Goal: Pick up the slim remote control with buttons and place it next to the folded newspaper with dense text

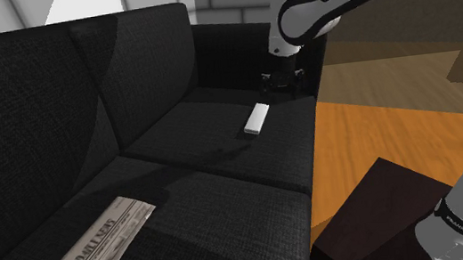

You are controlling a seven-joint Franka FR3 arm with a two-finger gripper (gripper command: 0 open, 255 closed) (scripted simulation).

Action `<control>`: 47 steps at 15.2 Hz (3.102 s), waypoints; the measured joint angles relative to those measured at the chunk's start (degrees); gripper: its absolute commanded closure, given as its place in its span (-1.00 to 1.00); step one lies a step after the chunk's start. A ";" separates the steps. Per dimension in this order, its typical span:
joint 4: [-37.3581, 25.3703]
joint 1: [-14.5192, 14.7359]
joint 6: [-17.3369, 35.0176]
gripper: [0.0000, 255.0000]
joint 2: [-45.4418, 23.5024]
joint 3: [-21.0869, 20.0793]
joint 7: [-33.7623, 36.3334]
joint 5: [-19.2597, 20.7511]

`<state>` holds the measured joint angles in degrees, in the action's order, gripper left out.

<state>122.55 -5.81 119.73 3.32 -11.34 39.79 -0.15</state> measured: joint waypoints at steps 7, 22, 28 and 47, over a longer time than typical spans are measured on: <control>-11.75 -0.13 4.65 -1.00 -15.21 0.92 11.81 2.08; -14.48 0.48 10.30 -1.00 -23.15 1.89 15.97 3.23; -14.53 0.48 10.30 1.00 -23.13 1.89 15.98 3.22; -18.39 0.20 2.48 1.00 -19.19 1.55 15.40 2.33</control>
<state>104.16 -5.61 122.21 -15.86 -9.79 55.20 2.18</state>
